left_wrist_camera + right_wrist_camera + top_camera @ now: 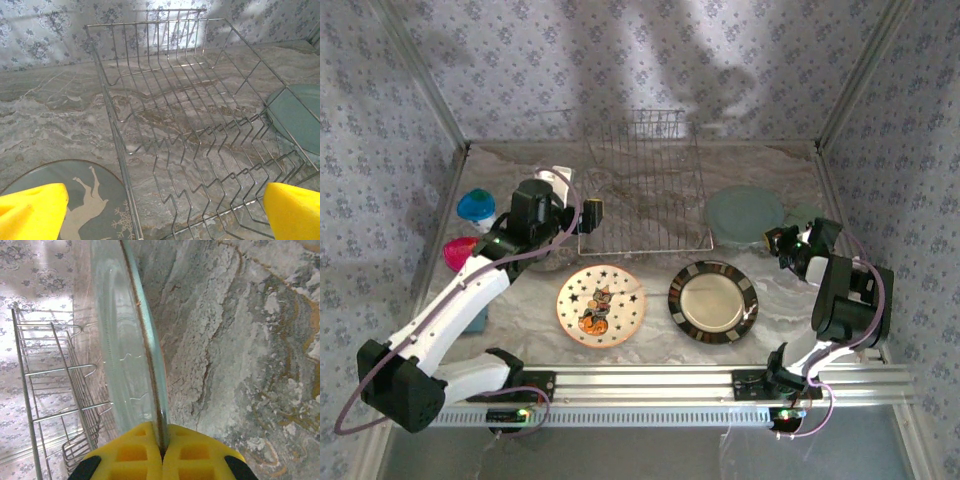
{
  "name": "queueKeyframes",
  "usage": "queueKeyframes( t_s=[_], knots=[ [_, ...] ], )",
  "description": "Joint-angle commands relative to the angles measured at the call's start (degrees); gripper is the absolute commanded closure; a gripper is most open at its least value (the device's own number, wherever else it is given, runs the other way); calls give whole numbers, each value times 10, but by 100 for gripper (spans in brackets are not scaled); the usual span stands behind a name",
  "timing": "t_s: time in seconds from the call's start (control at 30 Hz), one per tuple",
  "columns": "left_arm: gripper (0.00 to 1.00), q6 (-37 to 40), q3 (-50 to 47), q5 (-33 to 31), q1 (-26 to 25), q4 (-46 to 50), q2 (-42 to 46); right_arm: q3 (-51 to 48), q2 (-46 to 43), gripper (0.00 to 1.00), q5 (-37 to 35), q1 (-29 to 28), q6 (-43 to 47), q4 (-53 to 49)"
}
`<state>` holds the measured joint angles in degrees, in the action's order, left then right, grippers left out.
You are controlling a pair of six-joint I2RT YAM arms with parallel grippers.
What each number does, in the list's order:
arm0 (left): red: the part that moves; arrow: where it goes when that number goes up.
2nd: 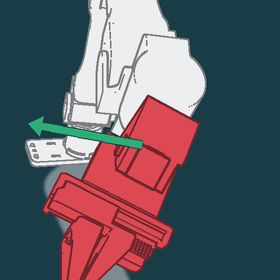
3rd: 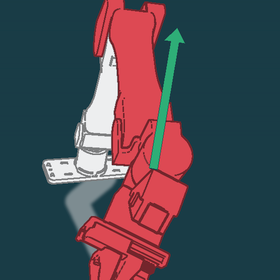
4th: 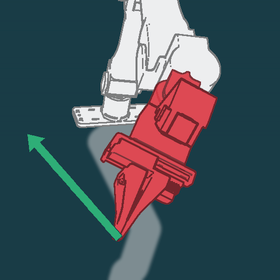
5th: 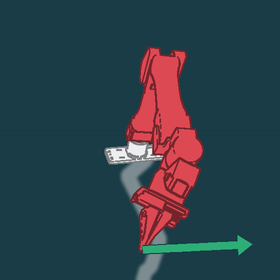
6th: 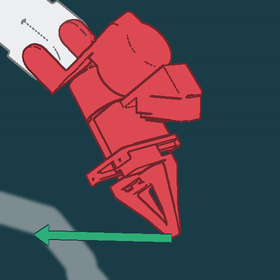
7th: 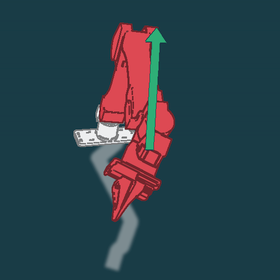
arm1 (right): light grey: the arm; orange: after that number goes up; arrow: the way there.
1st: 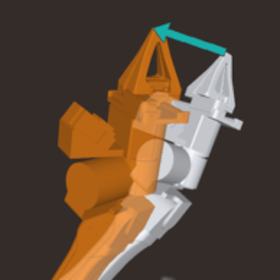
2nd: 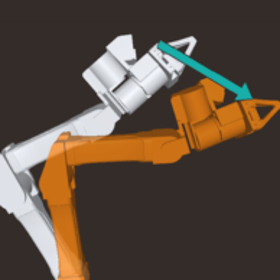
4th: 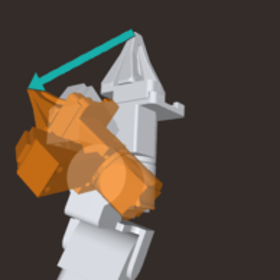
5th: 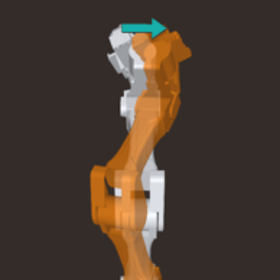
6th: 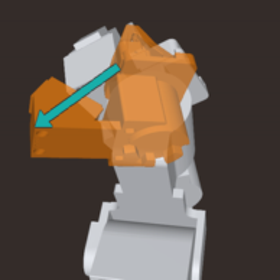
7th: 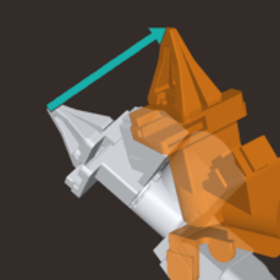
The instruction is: Load the plates into the dish rack
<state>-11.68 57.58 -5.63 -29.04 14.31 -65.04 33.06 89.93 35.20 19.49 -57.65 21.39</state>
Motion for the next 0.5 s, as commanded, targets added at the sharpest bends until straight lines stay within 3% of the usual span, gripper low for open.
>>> queueKeyframes(
  t_s=[0.0, 0.47],
  knots=[
    [1, -6, 18, -6, -5, 9, 4, 14, -25, 100, -2, 7, 0, -28],
    [1, -18, 23, -5, -8, 16, 9, 11, -70, 100, 23, 38, -19, -28]
  ],
)
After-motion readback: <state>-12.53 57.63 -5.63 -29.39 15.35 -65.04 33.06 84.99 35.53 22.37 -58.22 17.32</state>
